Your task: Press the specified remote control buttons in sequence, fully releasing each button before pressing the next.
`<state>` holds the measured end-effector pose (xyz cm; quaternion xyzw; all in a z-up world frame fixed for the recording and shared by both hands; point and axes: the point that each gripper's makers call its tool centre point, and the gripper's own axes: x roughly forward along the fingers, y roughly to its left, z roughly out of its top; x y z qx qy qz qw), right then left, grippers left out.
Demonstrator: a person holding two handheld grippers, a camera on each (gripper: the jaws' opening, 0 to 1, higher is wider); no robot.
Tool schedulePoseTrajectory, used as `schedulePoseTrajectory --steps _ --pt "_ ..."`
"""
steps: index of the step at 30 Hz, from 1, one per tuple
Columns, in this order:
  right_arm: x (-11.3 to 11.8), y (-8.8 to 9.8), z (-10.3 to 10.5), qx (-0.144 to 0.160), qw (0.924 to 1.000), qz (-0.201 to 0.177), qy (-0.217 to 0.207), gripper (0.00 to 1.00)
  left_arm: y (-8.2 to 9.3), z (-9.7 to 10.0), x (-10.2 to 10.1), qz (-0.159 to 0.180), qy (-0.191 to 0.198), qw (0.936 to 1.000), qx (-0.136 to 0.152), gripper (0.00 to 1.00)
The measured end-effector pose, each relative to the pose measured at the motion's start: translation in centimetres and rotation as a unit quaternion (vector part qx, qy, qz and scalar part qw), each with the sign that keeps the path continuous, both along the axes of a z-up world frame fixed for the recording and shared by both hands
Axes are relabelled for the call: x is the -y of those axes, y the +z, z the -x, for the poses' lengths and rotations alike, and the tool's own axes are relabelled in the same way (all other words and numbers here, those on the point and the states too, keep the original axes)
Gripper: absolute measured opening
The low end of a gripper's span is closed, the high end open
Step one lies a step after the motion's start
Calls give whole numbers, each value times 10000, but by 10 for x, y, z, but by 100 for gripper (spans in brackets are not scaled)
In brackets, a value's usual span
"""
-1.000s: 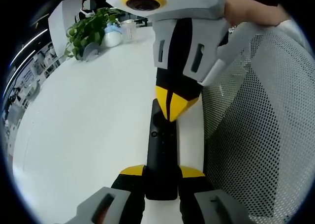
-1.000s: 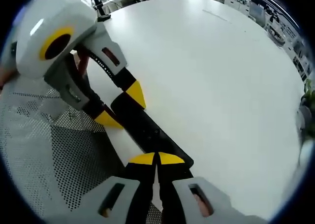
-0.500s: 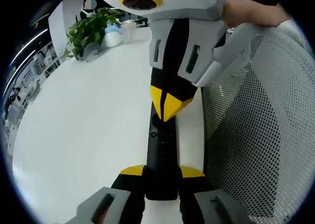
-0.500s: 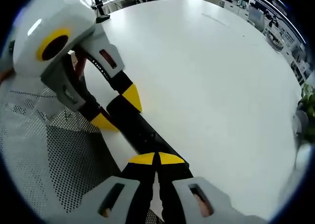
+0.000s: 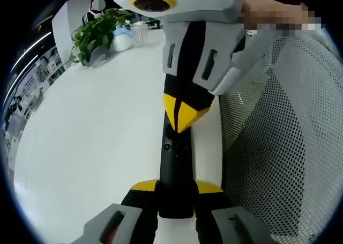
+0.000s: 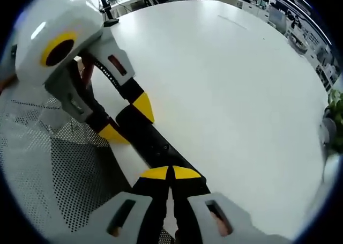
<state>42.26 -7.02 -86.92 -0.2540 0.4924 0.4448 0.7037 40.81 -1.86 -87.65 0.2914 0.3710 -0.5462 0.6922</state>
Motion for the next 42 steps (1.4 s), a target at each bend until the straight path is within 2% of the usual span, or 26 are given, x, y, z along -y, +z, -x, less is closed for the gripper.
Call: schedulePoseTrajectory --steps 4,7,12,16,29,32,33,37,42 --pt "1 0 0 14 9999 -92 72 0 0 0 0 -16 -9 10000 3 25" --pt "1 1 1 121 9992 -253 274 0 0 0 0 -18 -5 10000 9 25" --pt "-1 1 1 281 9976 -240 588 0 0 0 0 -15 -3 10000 8 25" --pt "-1 0 1 313 9970 -232 666 0 0 0 0 -11 -6 10000 8 25" --pt "-1 1 0 144 9985 -134 507 0 0 0 0 -35 -39 10000 20 25" --pt "-1 1 0 38 9993 -139 338 0 0 1 1 -63 -72 9999 41 25" --pt "0 2 0 -77 9997 -145 164 0 0 1 1 -98 -111 9999 74 25" --pt "0 2 1 -129 9997 -149 166 0 0 1 2 -100 -105 9999 74 24" --pt "-3 2 2 -45 9994 -123 318 0 0 2 4 -66 -118 9999 51 24"
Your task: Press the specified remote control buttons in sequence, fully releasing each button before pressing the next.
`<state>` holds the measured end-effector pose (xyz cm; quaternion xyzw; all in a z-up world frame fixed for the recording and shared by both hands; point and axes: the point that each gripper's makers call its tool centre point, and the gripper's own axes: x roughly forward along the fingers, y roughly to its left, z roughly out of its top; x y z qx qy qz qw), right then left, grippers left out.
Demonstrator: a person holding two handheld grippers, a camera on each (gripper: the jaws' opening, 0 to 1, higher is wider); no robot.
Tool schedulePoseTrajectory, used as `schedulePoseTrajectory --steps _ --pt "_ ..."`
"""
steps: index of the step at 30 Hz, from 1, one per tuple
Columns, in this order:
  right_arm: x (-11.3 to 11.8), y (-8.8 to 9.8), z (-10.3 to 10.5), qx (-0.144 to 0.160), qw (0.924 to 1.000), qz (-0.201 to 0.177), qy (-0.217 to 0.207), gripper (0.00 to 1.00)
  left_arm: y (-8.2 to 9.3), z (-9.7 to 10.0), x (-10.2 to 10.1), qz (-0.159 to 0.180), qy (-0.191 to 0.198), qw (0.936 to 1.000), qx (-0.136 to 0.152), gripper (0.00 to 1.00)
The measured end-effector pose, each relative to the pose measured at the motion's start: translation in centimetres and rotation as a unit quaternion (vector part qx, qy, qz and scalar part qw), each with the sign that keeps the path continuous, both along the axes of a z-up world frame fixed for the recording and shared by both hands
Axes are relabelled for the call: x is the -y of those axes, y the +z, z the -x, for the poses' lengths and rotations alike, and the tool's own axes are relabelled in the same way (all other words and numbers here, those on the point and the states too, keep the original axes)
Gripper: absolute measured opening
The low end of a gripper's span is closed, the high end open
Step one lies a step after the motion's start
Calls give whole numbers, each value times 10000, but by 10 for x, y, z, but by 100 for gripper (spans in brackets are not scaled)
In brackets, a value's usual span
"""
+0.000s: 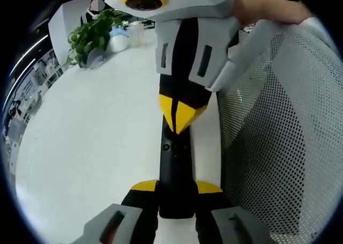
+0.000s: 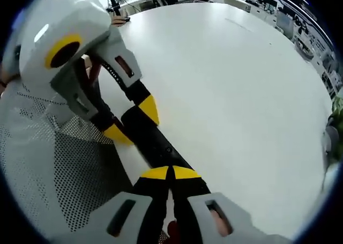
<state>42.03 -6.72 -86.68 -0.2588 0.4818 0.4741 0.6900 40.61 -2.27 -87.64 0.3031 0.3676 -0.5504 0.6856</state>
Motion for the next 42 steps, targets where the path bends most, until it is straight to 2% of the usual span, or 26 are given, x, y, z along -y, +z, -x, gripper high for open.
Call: schedulePoseTrajectory --steps 10,24,27,34,42 --pt "-6 3 0 -29 9998 -188 -54 0 0 3 4 41 -89 10000 -15 24" --pt "-8 1 1 15 9999 -156 37 0 0 8 11 93 -225 9997 -49 25" --pt "-5 -3 1 89 9999 9 115 0 0 9 11 108 -218 9997 -54 25" --pt "-10 -3 -1 395 9984 70 407 0 0 9 11 115 -222 9997 -60 25" --pt "-9 -4 -3 427 9987 -28 294 0 0 8 11 108 -225 9997 -60 25"
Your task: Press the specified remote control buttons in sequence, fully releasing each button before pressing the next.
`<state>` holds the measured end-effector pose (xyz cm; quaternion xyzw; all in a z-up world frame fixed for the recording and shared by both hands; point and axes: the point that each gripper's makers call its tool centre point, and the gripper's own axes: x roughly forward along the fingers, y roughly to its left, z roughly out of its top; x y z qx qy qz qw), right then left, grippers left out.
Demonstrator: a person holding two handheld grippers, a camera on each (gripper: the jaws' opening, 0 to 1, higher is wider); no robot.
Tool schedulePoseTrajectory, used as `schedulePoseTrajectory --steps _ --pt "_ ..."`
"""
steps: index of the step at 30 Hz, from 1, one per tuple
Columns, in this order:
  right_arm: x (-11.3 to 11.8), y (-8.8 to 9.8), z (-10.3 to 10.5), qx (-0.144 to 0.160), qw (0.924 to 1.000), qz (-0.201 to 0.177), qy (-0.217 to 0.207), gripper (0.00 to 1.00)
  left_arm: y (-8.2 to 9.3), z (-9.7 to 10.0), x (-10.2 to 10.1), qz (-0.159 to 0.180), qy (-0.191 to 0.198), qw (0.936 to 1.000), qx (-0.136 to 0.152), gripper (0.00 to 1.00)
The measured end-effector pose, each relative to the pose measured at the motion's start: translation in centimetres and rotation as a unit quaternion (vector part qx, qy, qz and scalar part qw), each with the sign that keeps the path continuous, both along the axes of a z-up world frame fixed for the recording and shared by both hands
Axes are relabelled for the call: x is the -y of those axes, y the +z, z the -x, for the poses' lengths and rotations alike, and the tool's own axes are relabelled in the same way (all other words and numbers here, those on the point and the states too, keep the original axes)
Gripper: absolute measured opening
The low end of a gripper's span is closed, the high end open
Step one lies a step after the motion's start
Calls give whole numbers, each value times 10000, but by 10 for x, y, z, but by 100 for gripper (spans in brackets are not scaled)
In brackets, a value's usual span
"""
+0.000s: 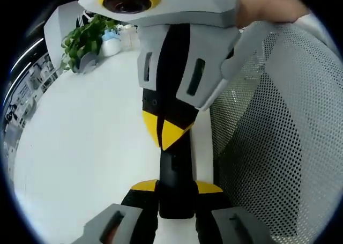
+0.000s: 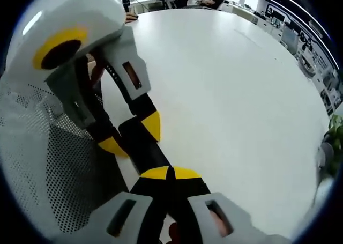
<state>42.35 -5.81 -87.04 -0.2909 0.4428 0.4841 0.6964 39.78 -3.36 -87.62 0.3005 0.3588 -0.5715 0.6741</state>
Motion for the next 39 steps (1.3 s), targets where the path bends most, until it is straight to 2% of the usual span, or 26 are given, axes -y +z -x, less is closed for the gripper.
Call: schedulePoseTrajectory --steps 7,13,19,24,39 --pt "0 0 -1 18 10000 24 -10 0 0 0 0 4 -4 10000 1 25" --pt "1 0 -2 -165 9995 -143 -235 0 0 0 0 25 11 10000 -3 25" --pt "1 0 -1 -185 9994 -149 -265 0 0 -1 1 24 34 10000 -3 25" --pt "2 0 -1 -386 9975 -226 -538 0 0 -1 1 40 58 10000 -3 25" --pt "3 0 3 -494 9973 -183 -521 0 0 -1 0 30 96 9999 -16 25"
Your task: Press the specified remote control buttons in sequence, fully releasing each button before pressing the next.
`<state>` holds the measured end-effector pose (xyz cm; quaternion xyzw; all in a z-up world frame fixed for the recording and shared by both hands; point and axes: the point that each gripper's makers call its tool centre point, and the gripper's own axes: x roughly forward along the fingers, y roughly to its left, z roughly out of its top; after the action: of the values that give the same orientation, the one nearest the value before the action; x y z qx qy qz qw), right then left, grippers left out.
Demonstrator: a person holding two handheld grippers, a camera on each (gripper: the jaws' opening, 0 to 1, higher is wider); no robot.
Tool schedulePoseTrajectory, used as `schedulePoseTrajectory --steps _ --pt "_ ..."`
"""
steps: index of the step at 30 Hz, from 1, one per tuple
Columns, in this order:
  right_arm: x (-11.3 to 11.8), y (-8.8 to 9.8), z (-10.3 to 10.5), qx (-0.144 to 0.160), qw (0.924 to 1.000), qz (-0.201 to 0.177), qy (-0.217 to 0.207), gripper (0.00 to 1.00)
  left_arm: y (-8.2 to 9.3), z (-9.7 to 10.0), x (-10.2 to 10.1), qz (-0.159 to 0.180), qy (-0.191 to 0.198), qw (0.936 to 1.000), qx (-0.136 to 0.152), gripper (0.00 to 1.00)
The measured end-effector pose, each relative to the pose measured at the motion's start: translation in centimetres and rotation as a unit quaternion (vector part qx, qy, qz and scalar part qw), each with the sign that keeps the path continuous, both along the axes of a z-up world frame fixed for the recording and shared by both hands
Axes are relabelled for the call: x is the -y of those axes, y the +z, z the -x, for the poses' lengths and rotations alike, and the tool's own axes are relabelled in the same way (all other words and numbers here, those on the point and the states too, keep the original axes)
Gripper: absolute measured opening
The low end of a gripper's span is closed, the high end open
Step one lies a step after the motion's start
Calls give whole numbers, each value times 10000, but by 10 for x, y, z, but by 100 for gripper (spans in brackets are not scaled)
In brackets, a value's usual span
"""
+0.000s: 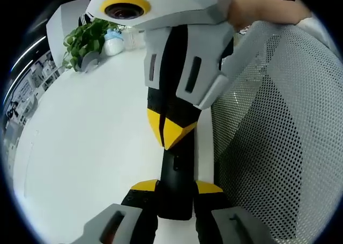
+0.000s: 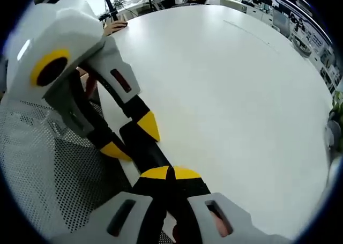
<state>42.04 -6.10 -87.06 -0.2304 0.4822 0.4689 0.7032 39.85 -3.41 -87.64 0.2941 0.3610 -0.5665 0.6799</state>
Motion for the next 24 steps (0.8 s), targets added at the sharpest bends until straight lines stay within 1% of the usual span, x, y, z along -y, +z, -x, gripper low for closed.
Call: schedulePoseTrajectory --steps 5,7,15,20,24 --pt "-1 1 2 -42 10000 -16 15 0 0 0 0 7 3 10000 -3 25" --pt "-1 1 4 -105 9999 -42 24 0 0 0 0 10 4 10000 -4 25" --pt "0 2 5 -99 9999 -37 103 0 0 0 0 29 16 10000 -7 25" --pt "1 2 7 -186 9998 -52 76 0 1 0 1 40 23 10000 -6 25" --pt "1 3 10 -226 9996 -54 141 0 0 0 1 41 24 10000 -6 25"
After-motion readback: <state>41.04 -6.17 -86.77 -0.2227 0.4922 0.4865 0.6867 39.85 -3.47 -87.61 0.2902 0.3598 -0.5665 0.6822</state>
